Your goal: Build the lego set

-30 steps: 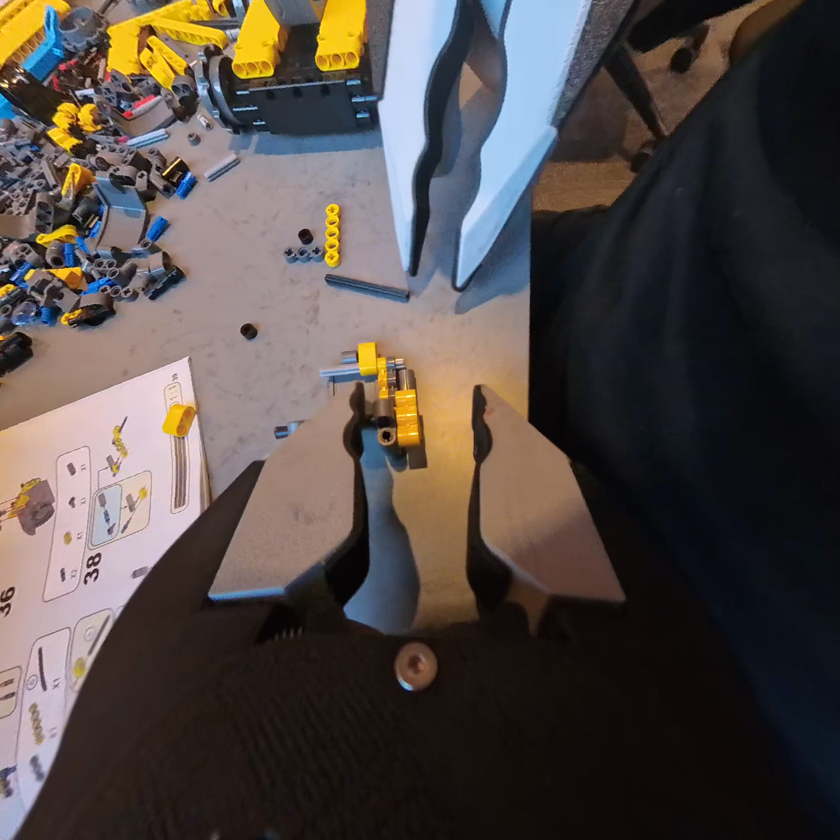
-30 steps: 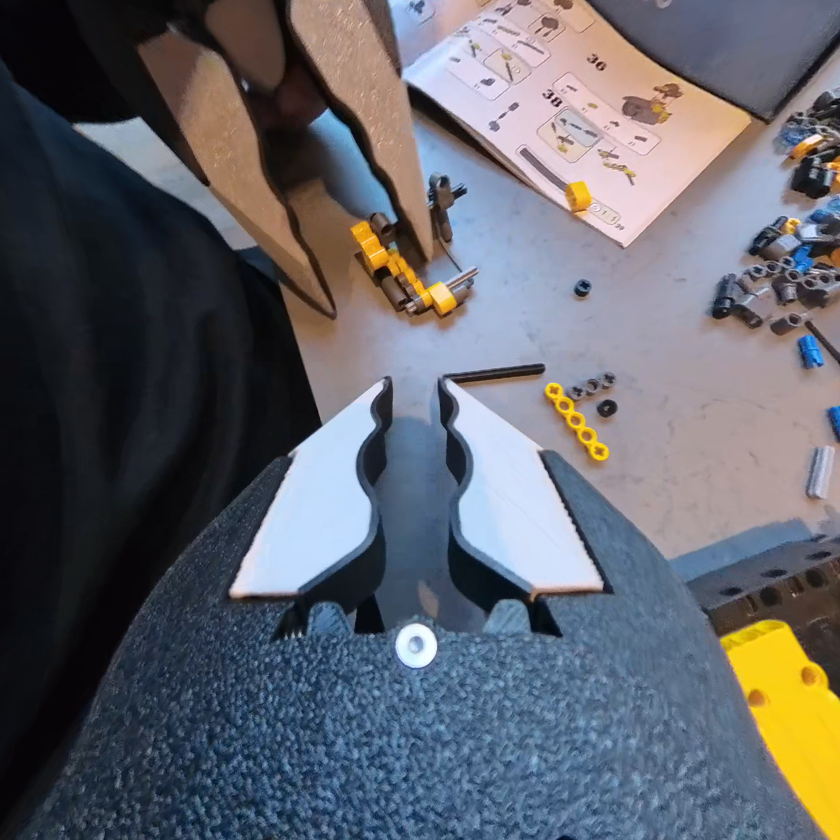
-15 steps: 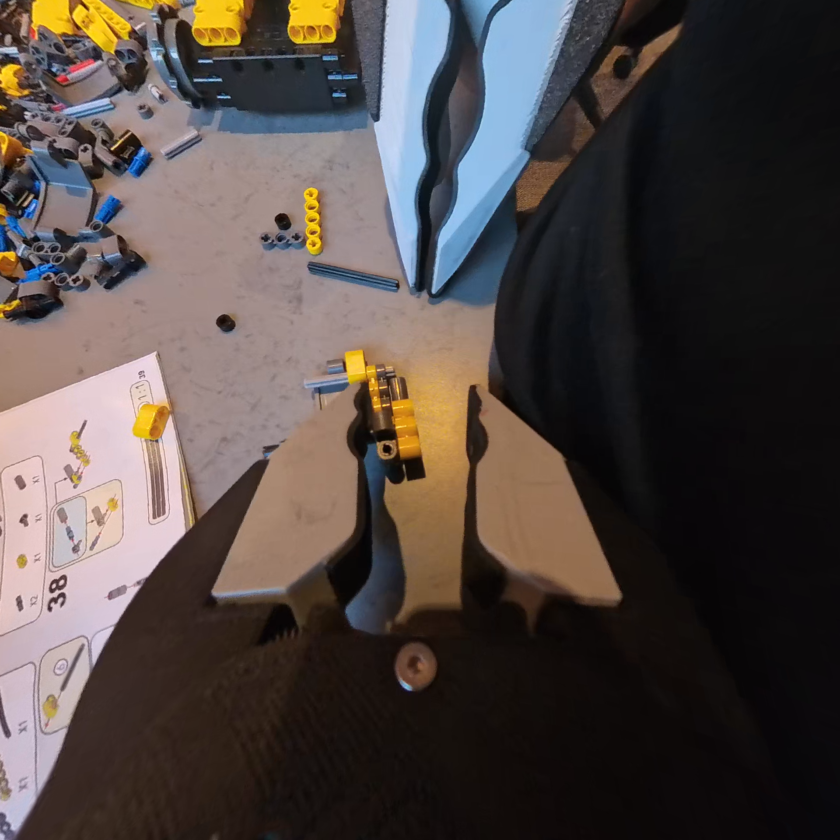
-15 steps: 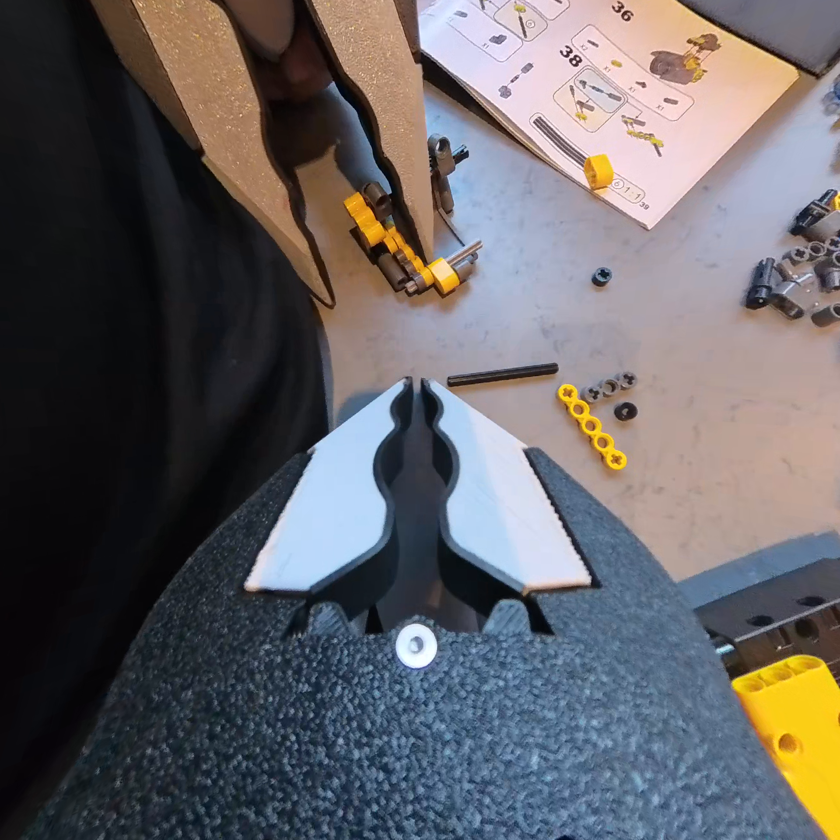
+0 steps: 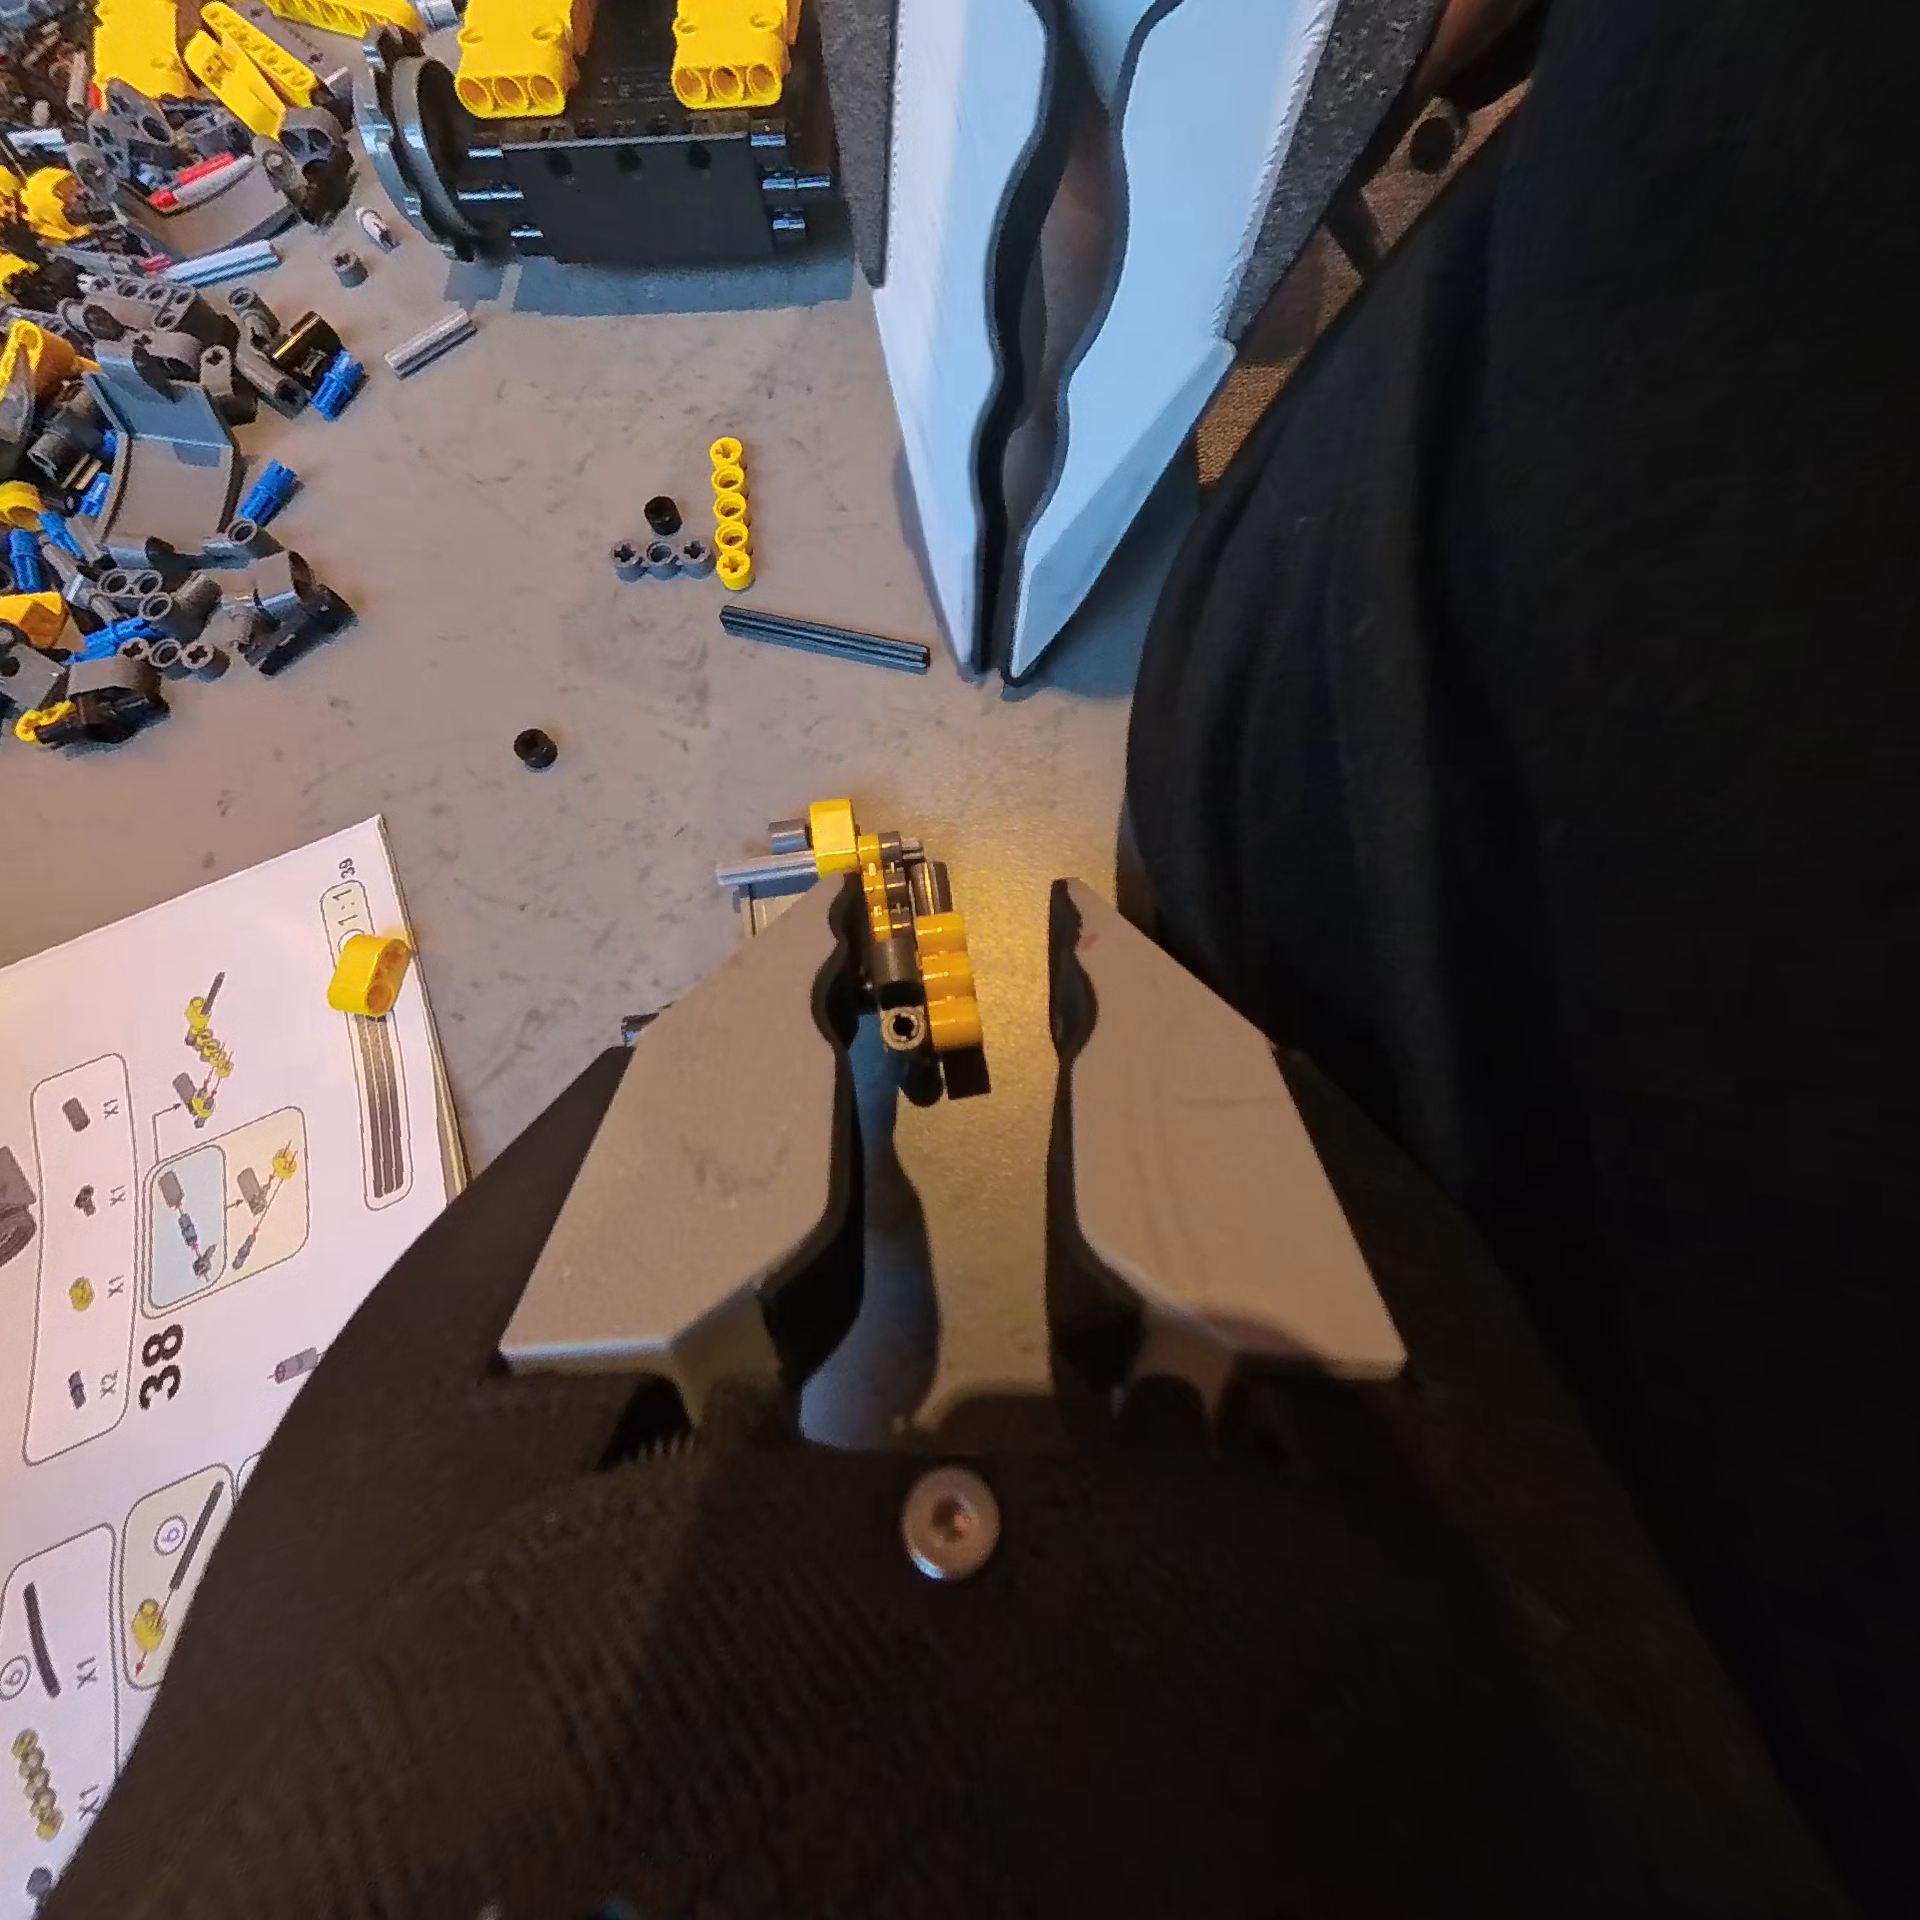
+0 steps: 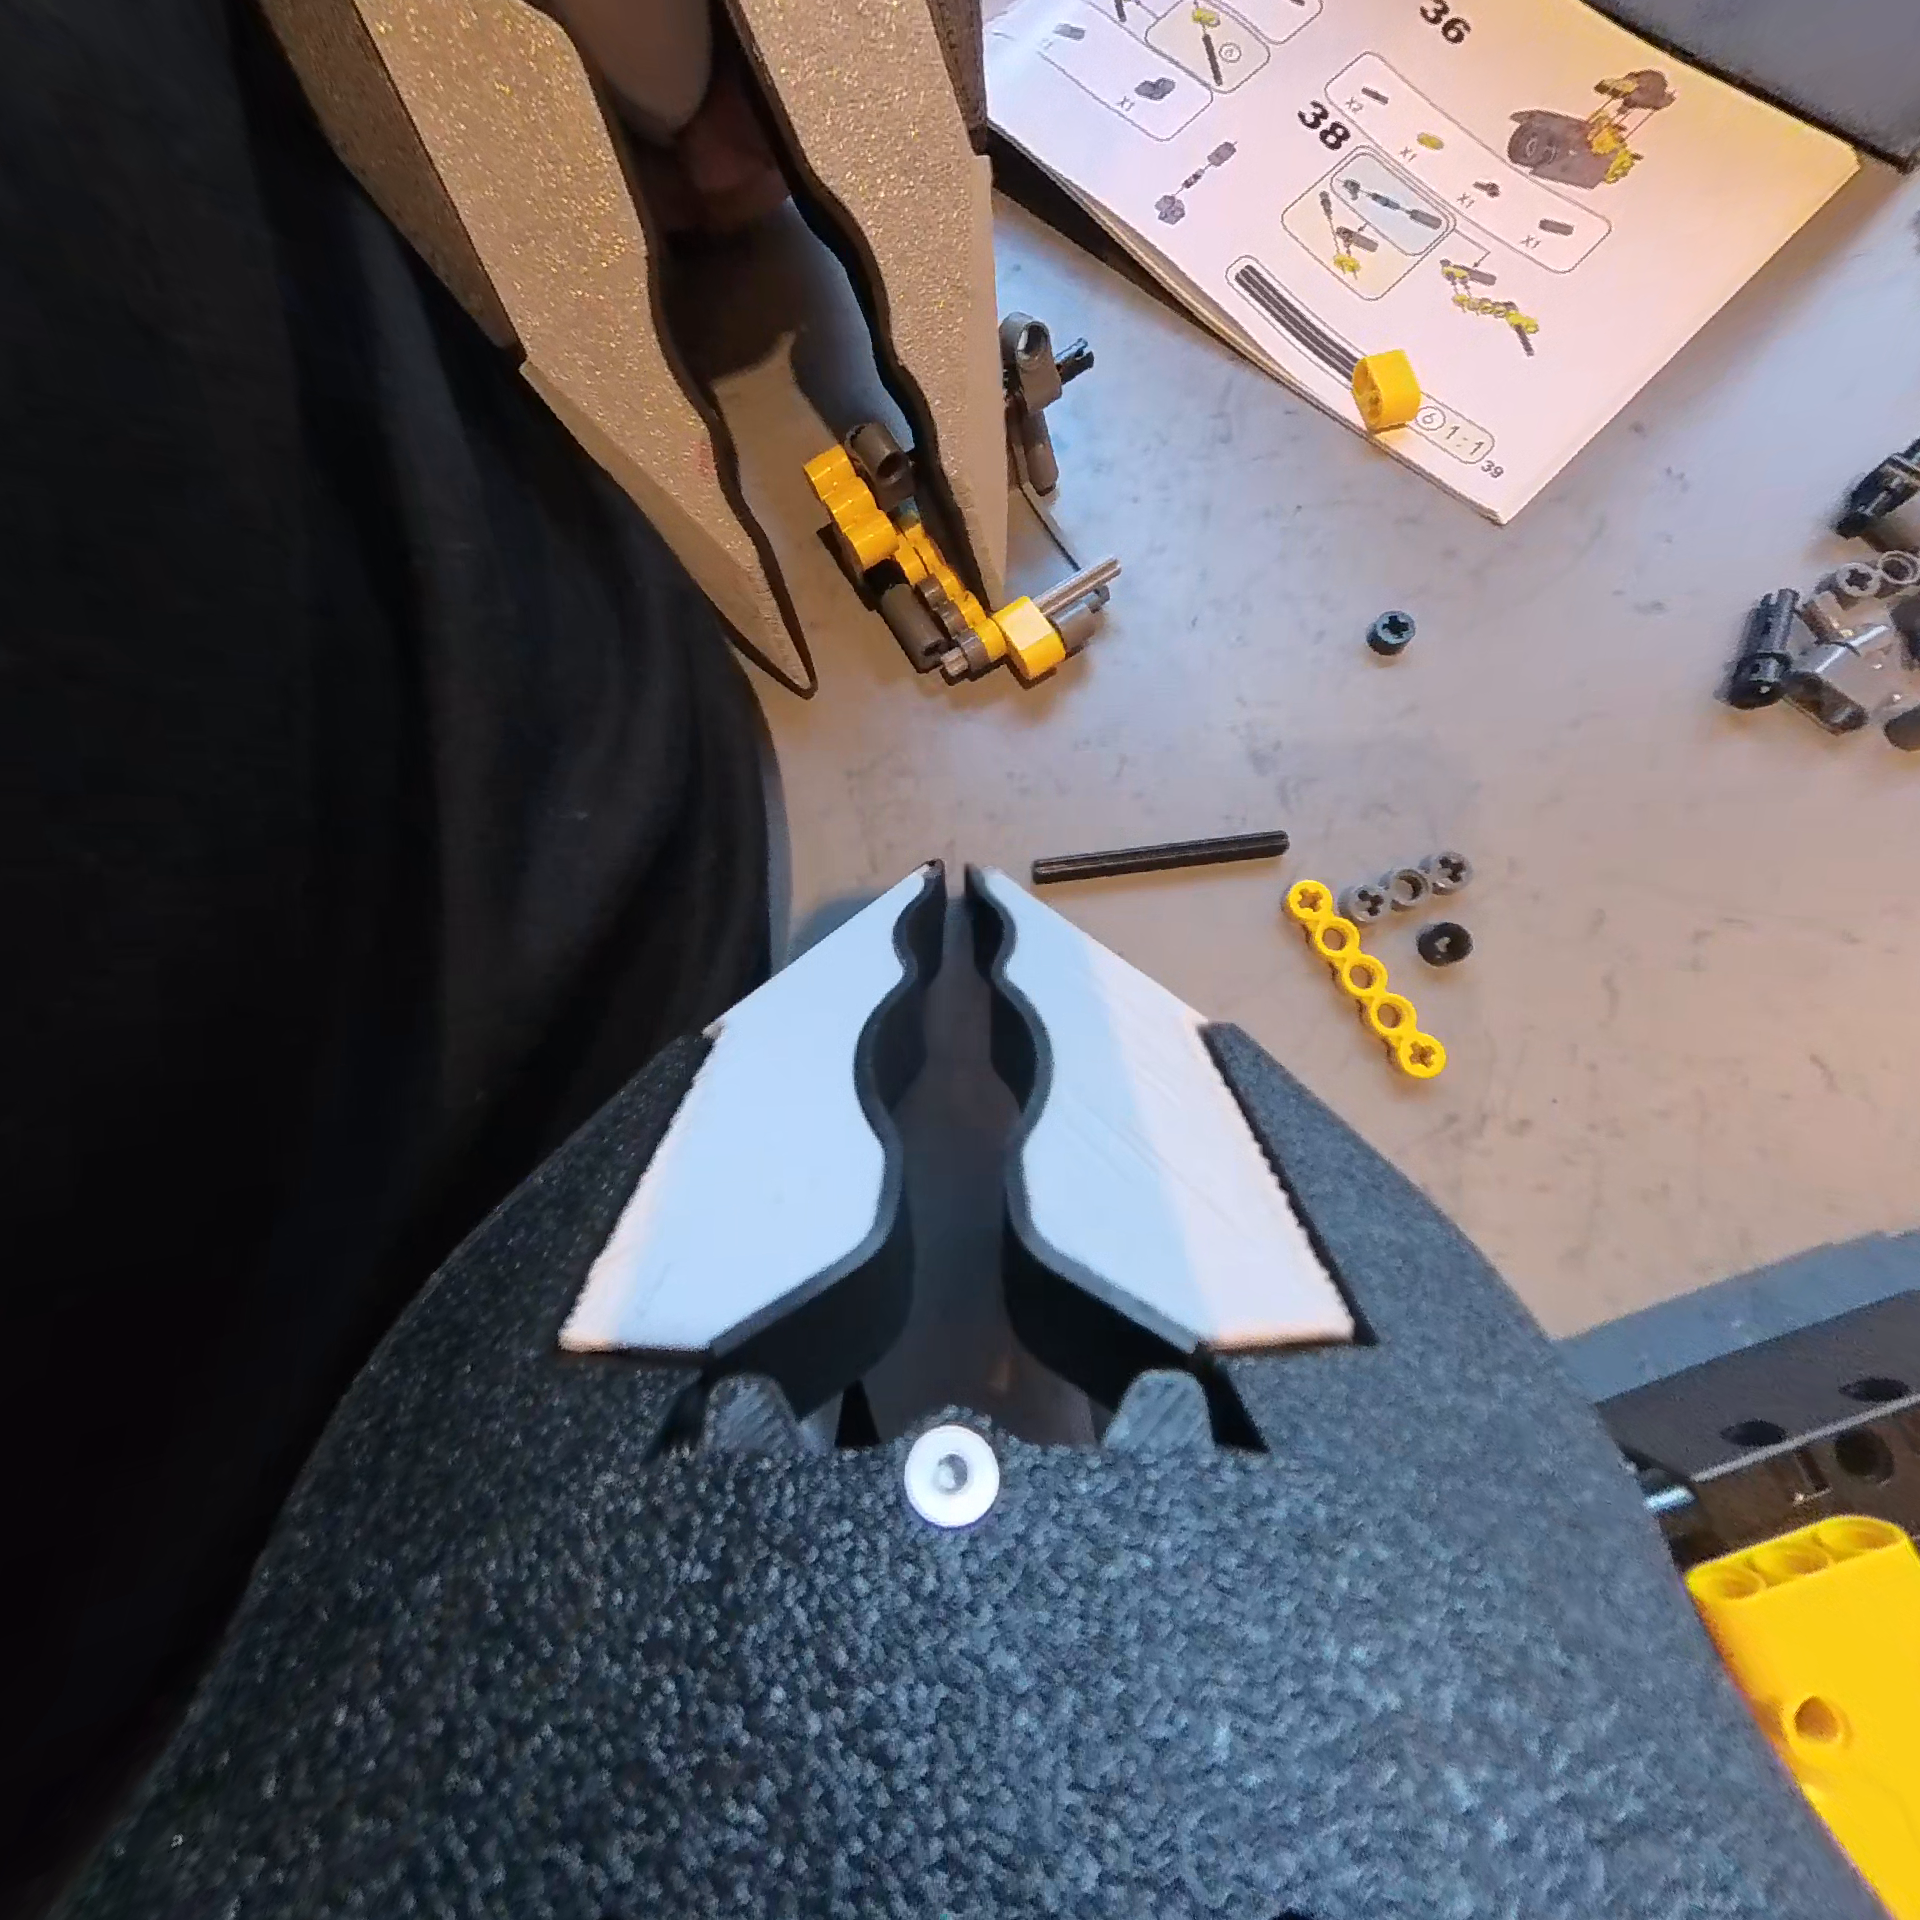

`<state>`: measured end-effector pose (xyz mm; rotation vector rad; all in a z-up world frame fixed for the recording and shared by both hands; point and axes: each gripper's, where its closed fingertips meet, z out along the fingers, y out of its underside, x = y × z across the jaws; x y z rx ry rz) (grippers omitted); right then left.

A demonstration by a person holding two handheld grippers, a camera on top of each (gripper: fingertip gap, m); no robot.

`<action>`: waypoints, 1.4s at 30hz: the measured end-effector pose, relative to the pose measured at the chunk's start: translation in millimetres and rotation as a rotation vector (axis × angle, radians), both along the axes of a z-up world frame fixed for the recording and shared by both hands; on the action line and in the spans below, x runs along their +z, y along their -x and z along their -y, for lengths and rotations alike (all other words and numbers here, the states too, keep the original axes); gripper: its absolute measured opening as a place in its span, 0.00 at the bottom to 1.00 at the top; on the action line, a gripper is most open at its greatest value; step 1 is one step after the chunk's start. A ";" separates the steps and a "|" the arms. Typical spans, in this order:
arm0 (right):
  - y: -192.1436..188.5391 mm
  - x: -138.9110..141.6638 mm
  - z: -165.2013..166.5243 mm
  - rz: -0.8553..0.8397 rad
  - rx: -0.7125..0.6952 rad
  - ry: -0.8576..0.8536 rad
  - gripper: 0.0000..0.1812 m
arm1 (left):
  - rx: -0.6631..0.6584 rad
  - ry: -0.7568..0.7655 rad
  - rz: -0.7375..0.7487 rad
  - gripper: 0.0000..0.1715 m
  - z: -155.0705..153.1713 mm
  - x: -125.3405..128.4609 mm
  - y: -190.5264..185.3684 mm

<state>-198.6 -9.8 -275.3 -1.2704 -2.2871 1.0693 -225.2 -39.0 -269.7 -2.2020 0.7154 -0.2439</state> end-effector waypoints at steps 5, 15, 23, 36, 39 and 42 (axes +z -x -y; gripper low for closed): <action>-0.4 -0.2 0.5 -0.005 0.005 -0.009 0.01 | 0.001 -0.003 -0.007 0.20 0.0 -0.2 0.1; -0.3 -0.2 0.3 -0.009 0.003 -0.013 0.01 | 0.000 -0.003 -0.005 0.20 0.1 -0.1 0.1; -0.9 0.0 1.1 -0.005 0.010 -0.006 0.01 | 0.003 -0.004 -0.008 0.20 -0.2 -0.2 0.3; -2.7 0.0 3.2 -0.011 0.028 -0.012 0.02 | 0.007 -0.006 -0.011 0.19 -0.7 -0.5 0.8; -3.7 0.0 4.4 -0.021 0.037 -0.025 0.02 | 0.011 -0.012 -0.026 0.19 -1.3 -0.9 1.3; -4.7 0.1 5.6 -0.032 0.047 -0.039 0.02 | 0.017 -0.021 -0.044 0.18 -1.9 -1.5 2.0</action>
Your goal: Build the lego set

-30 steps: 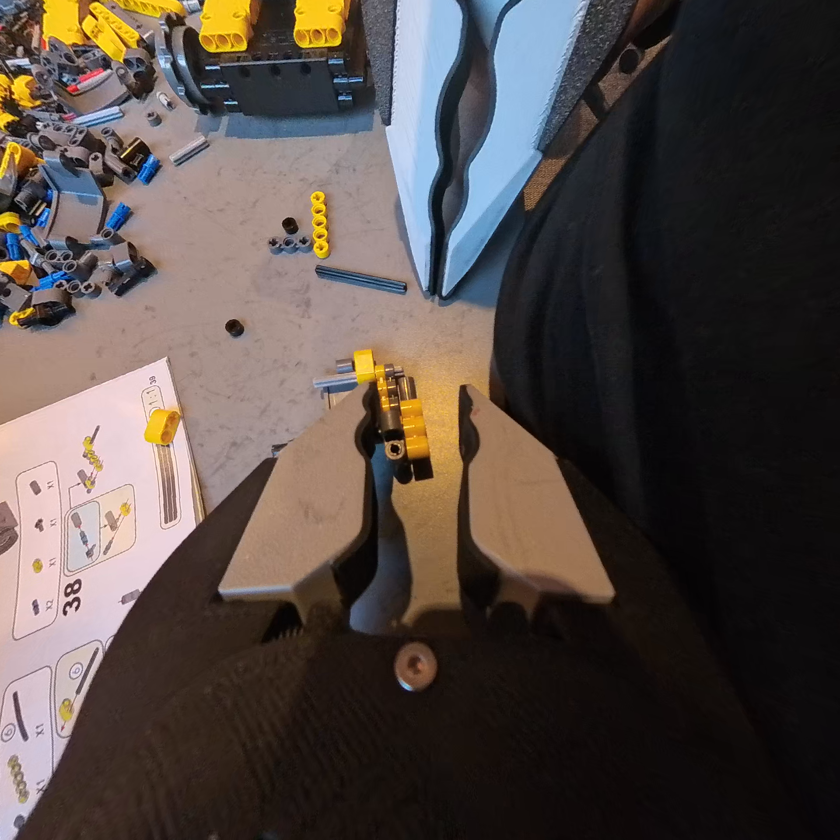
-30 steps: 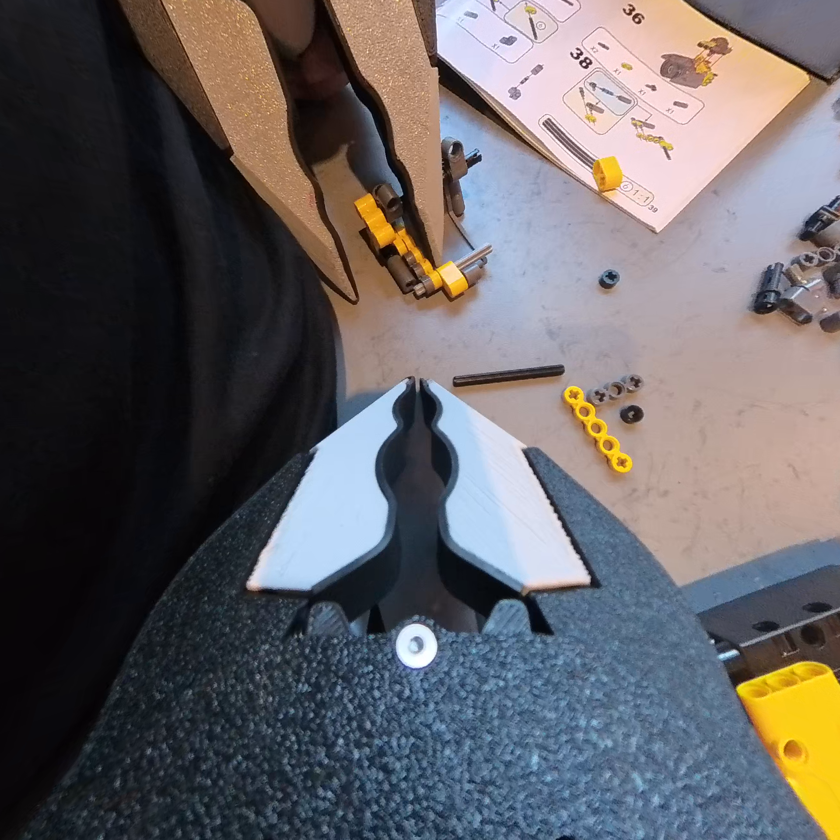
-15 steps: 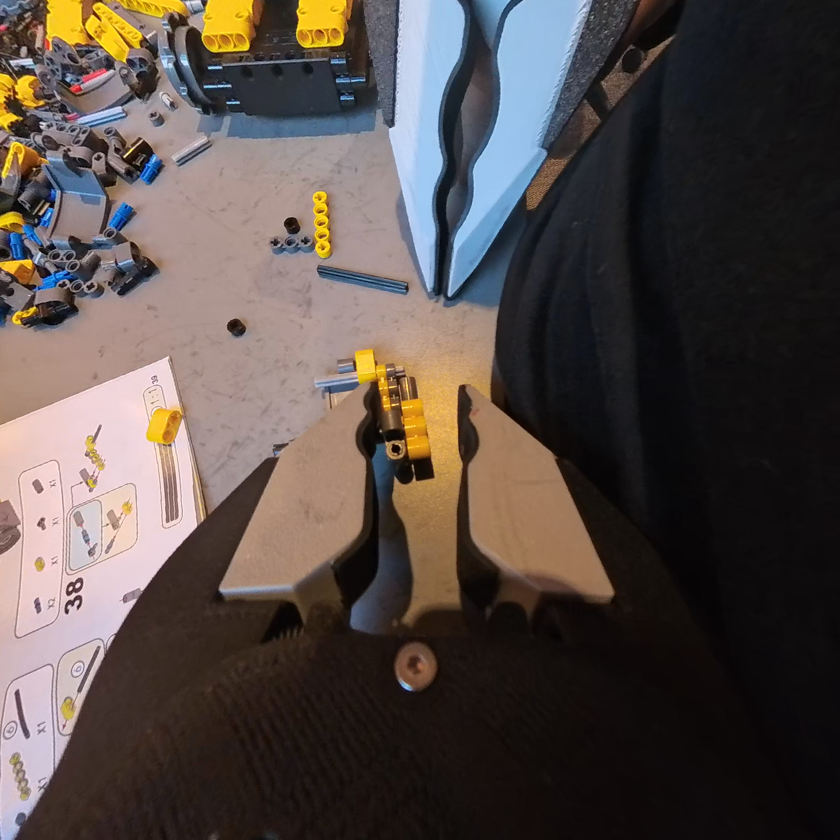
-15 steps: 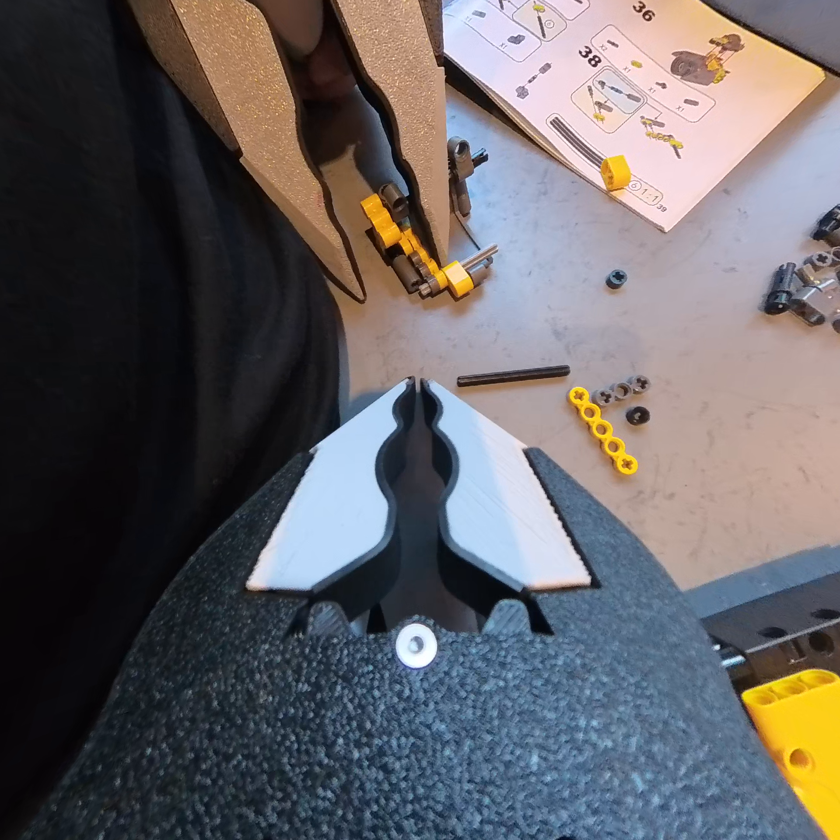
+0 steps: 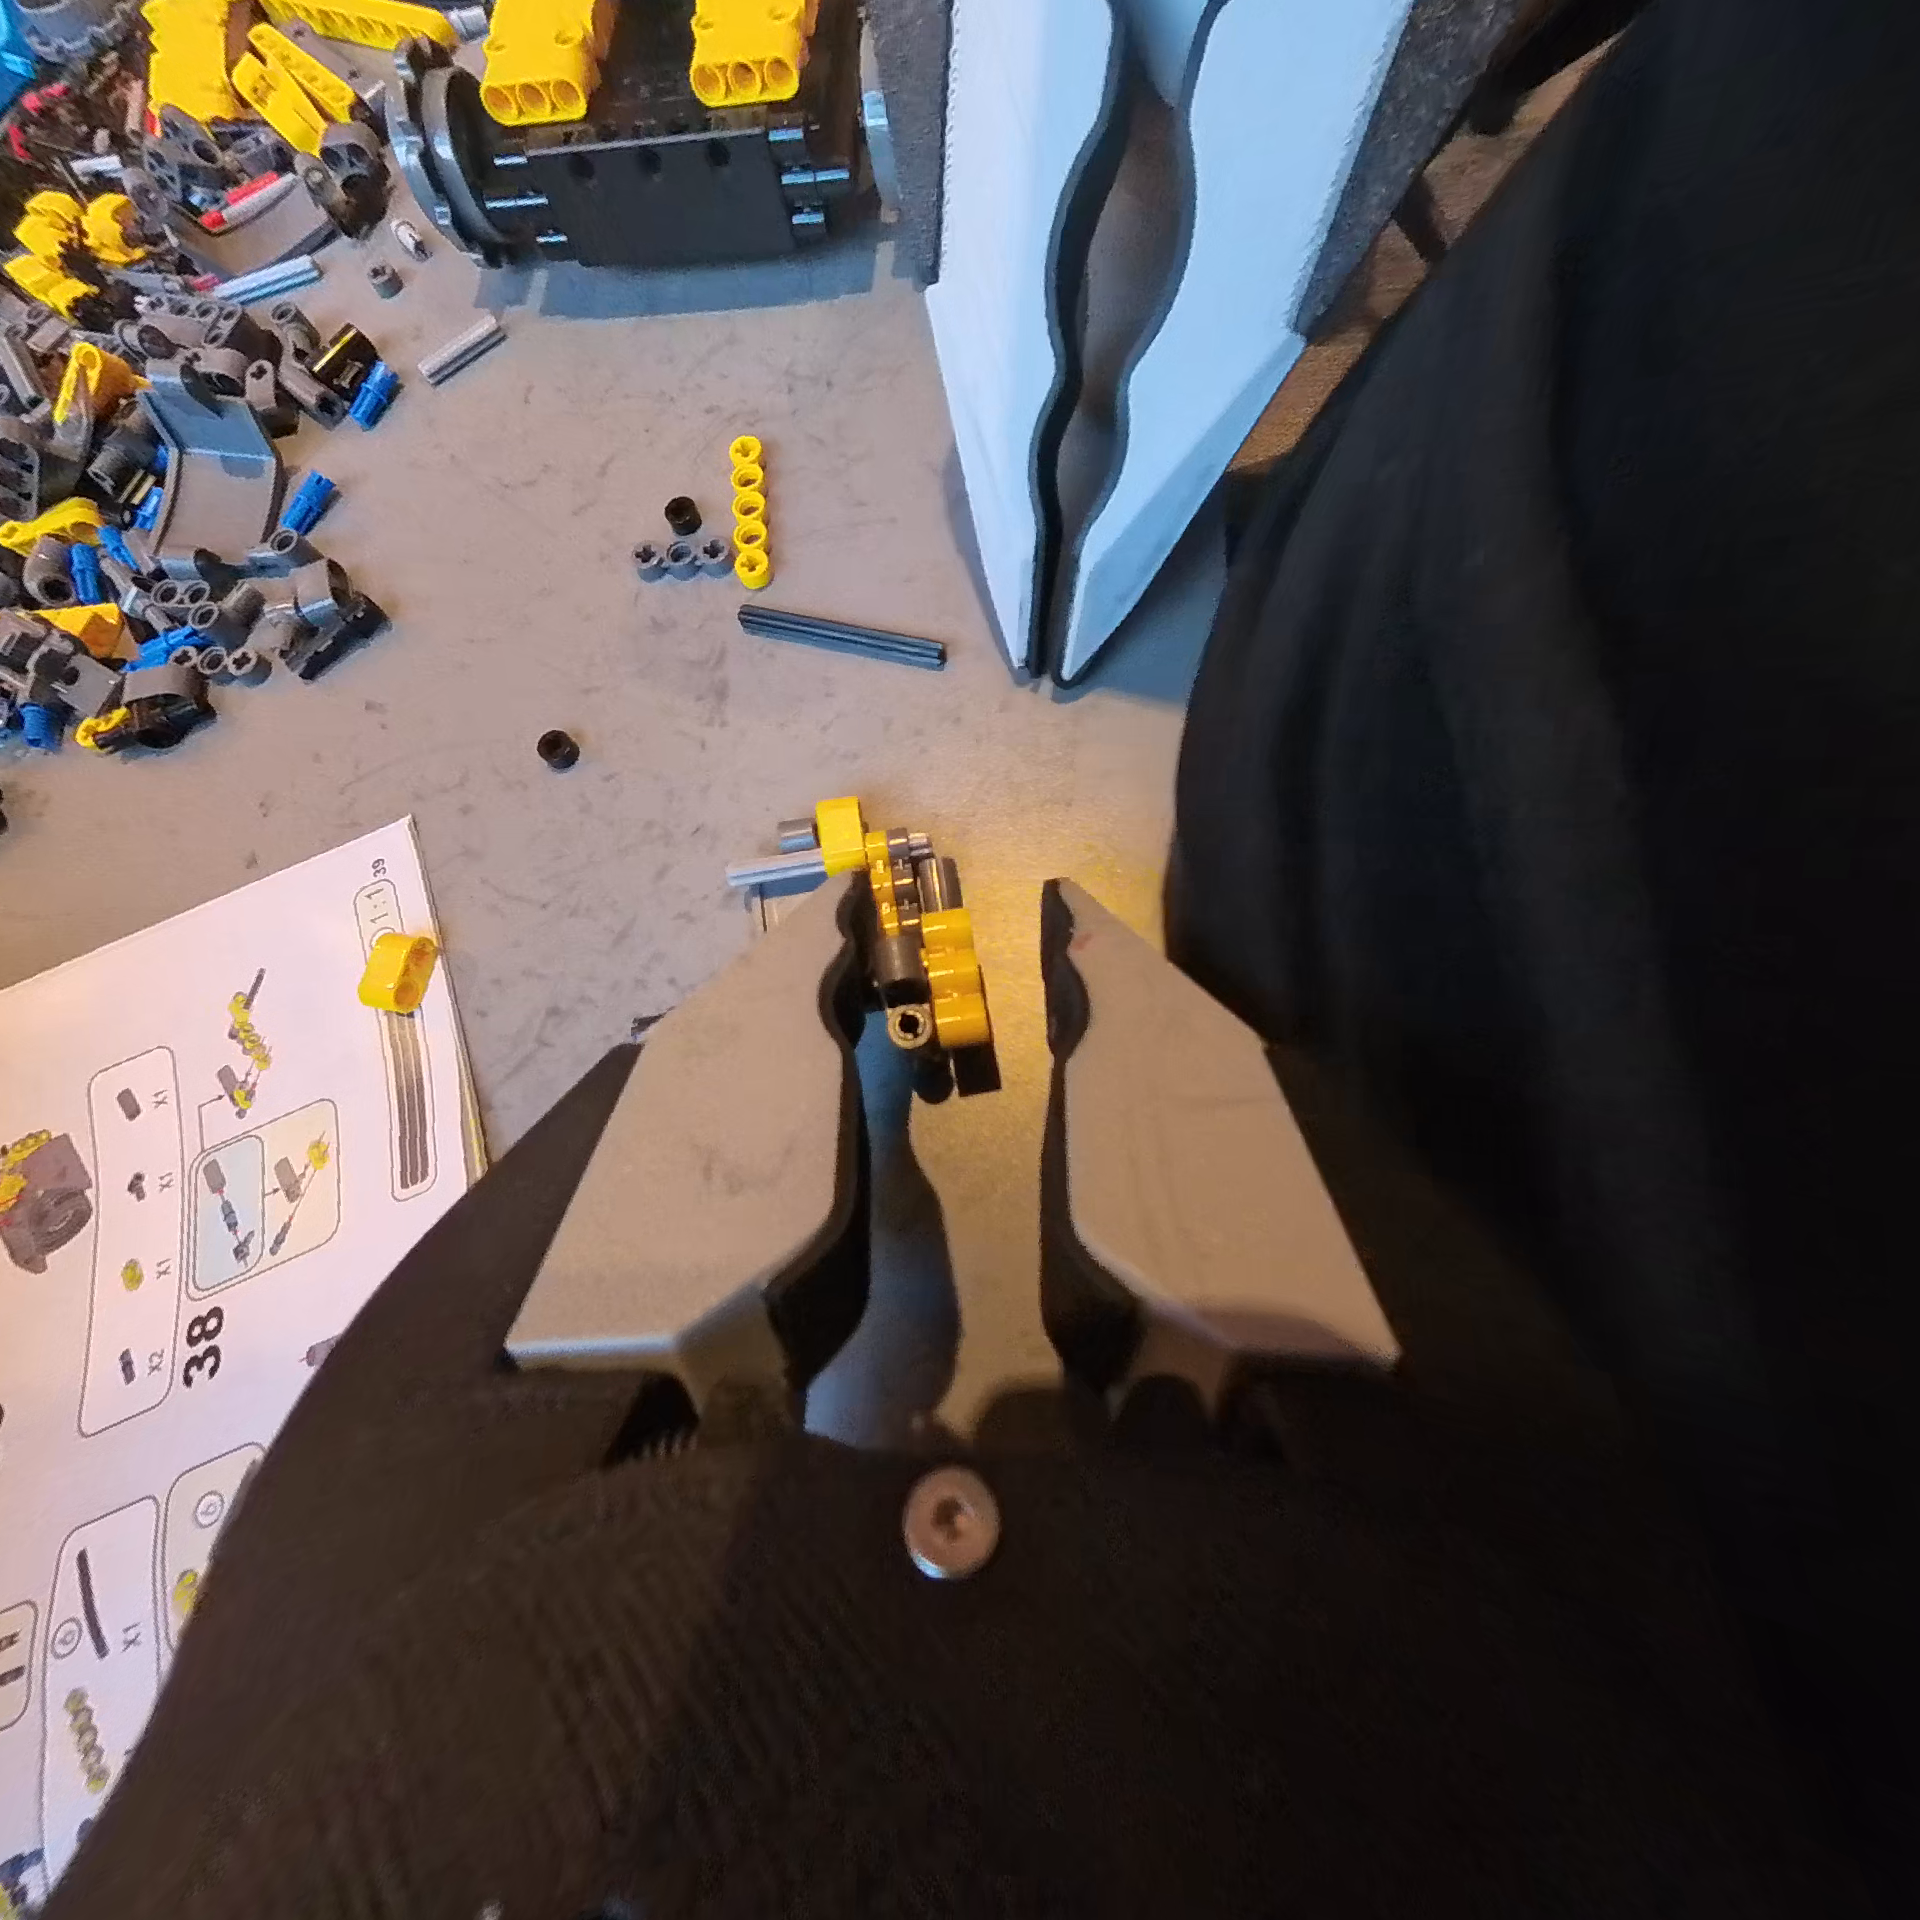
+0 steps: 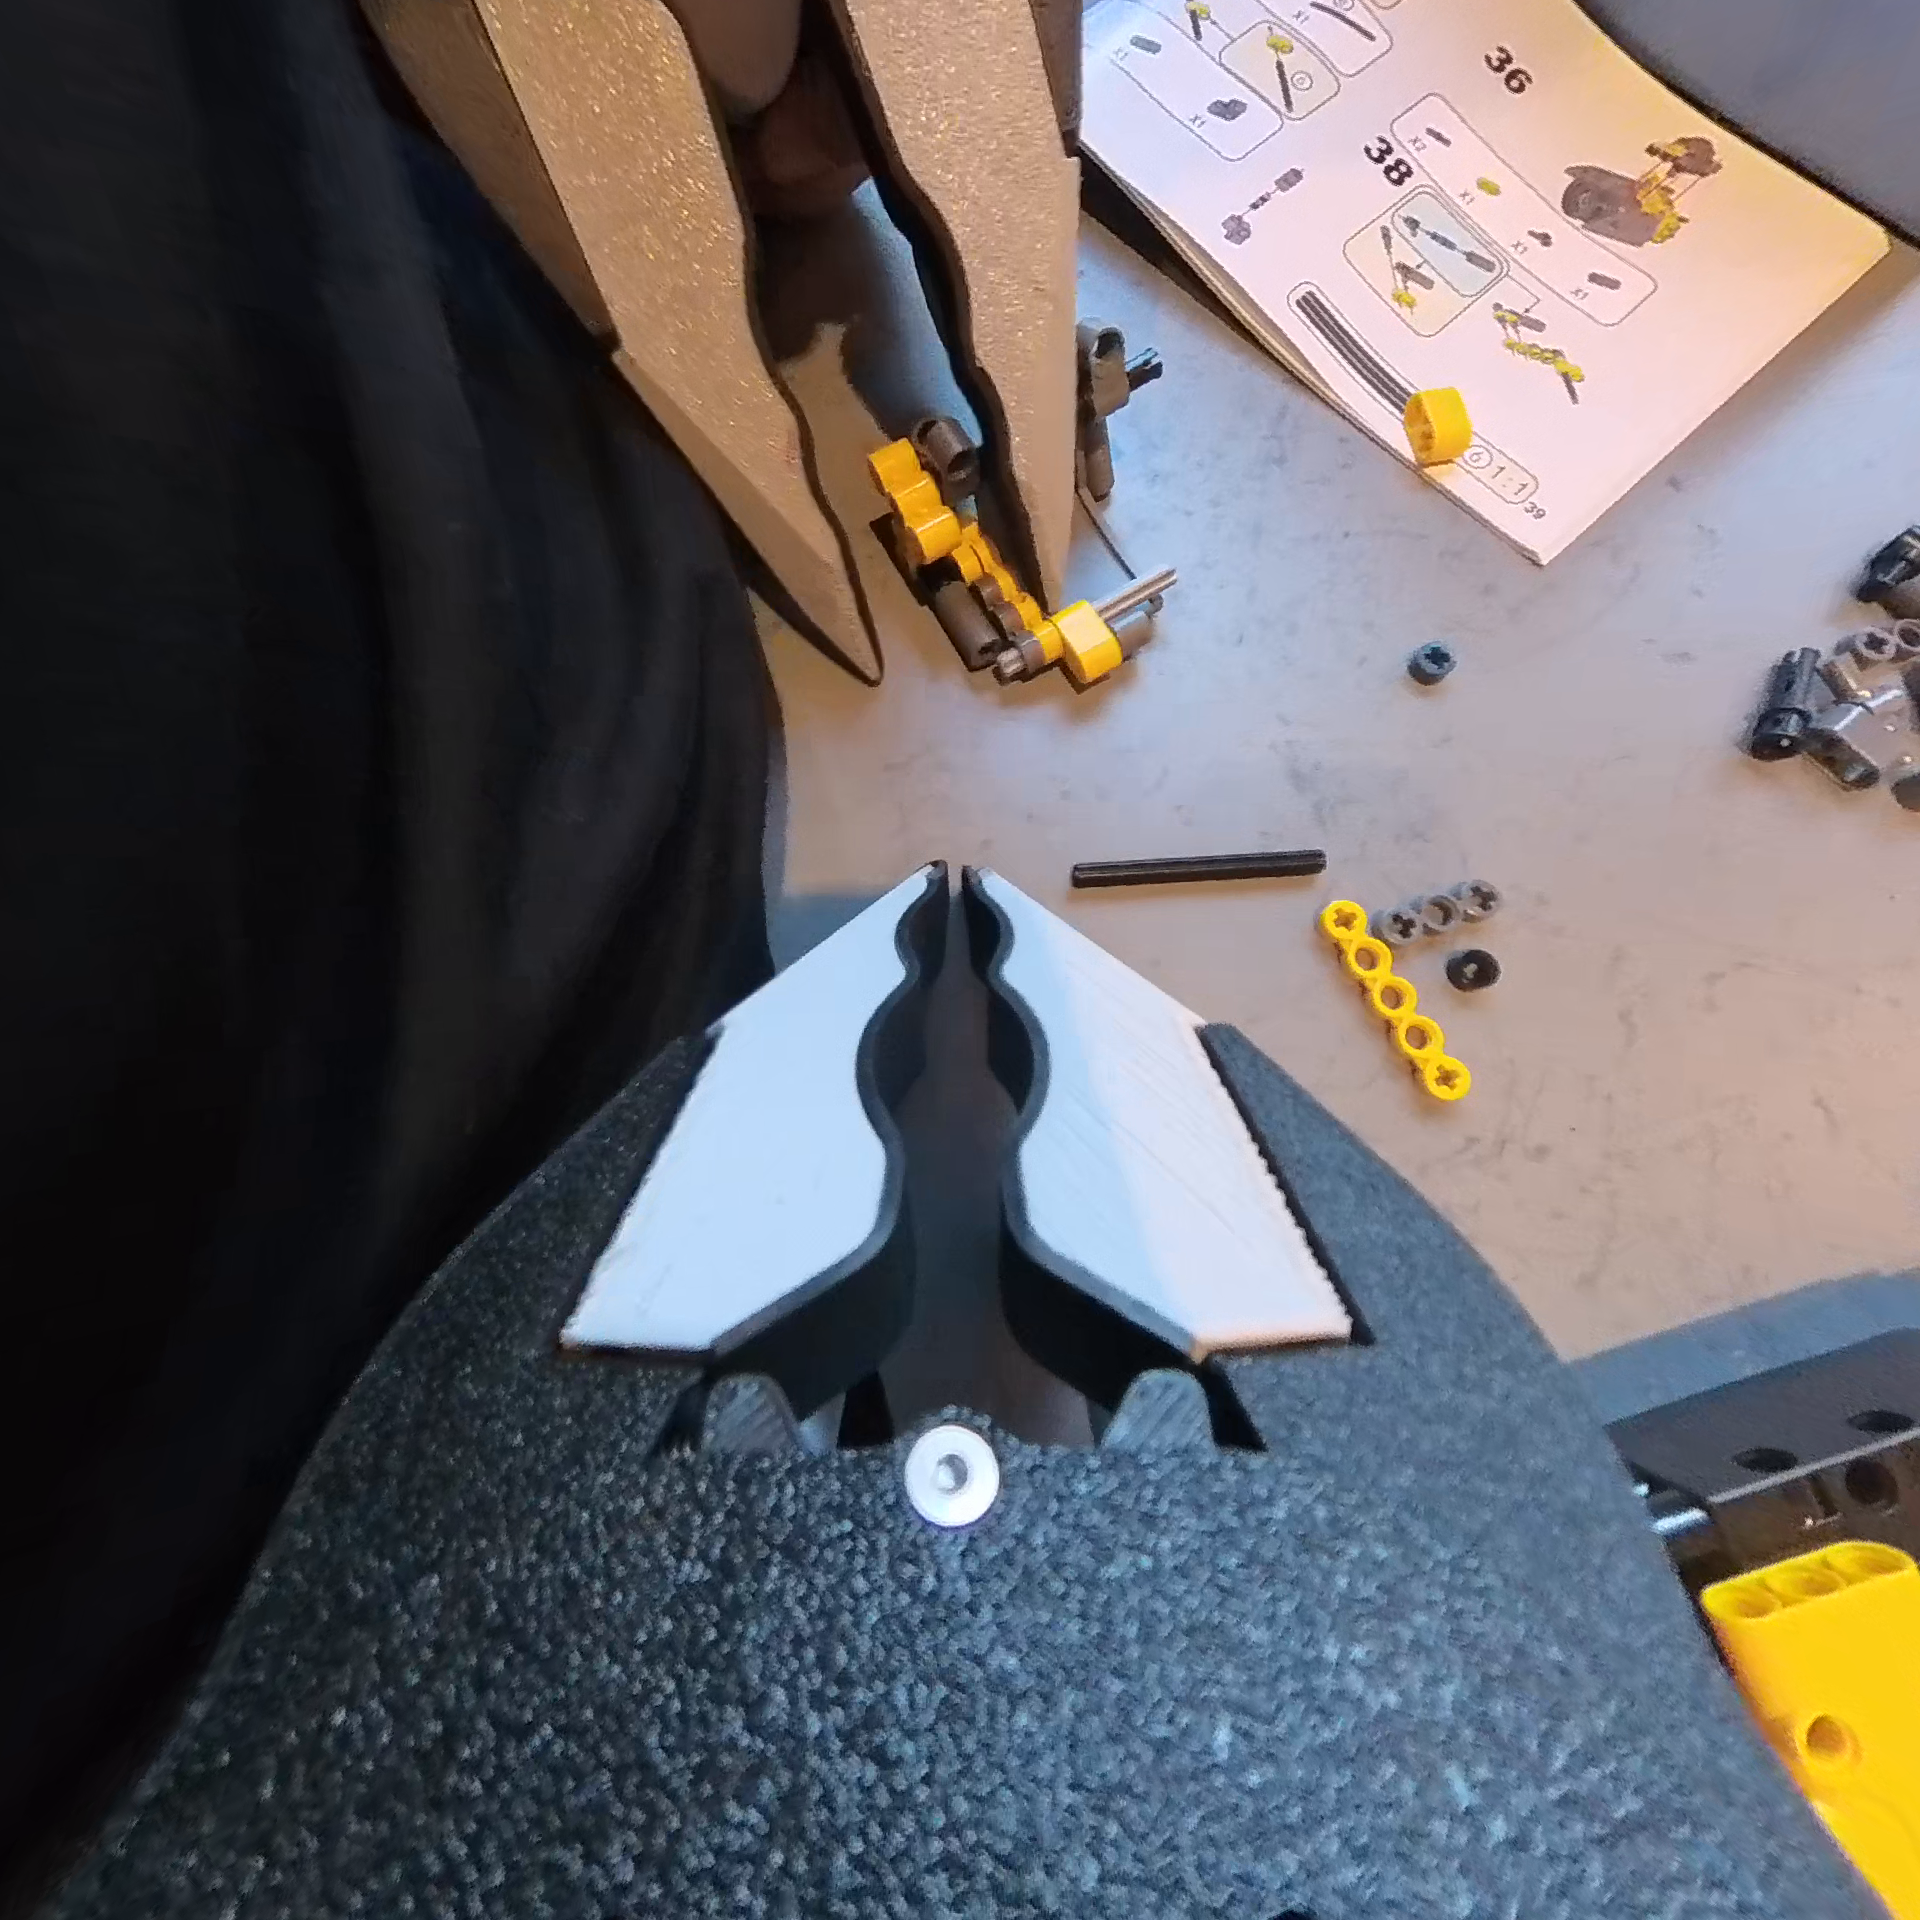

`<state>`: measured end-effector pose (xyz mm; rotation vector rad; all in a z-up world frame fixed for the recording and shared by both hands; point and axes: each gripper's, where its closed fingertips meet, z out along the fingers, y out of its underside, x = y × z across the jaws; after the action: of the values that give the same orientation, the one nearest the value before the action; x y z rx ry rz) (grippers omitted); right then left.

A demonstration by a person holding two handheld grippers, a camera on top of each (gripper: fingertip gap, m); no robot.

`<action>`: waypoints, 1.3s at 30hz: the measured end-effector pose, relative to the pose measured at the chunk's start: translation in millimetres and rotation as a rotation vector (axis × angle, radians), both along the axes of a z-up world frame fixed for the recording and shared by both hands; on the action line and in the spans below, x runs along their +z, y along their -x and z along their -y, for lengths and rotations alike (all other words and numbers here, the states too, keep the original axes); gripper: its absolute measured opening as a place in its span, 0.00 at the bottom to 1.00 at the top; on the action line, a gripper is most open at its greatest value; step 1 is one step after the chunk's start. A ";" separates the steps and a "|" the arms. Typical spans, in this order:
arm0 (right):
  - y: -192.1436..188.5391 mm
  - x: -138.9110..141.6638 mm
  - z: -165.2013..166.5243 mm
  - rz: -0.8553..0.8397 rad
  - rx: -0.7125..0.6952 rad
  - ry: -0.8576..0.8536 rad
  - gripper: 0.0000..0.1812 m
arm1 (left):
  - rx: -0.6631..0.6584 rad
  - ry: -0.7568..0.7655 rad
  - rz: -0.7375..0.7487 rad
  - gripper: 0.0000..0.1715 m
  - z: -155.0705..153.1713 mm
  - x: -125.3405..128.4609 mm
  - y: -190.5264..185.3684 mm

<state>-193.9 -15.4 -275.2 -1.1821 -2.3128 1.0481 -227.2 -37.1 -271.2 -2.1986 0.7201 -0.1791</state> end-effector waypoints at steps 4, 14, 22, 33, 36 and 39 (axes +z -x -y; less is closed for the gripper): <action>-0.4 1.5 0.7 -0.034 0.005 -0.025 0.02 | 0.008 -0.012 -0.023 0.18 -0.7 -0.3 1.0; 24.6 23.7 16.9 -0.227 0.027 -0.135 0.11 | 0.031 -0.014 -0.027 0.10 -2.3 0.0 4.8; 39.8 9.4 16.0 -0.204 0.148 -0.258 0.17 | 0.002 0.008 0.000 0.09 0.8 -0.1 1.5; 42.9 5.3 18.7 -0.183 0.298 -0.324 0.12 | -0.005 0.048 0.000 0.09 0.3 -1.5 1.4; 43.8 4.9 18.1 -0.163 0.290 -0.294 0.13 | 0.004 0.044 -0.001 0.09 0.4 -1.5 2.0; 45.6 4.2 19.7 -0.145 0.287 -0.258 0.12 | -0.001 0.046 -0.015 0.09 2.7 -1.9 3.2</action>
<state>-239.6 -35.1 -271.0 -0.6703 -2.4572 0.8569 -230.4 -39.8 -273.1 -2.2455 0.7324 -0.1816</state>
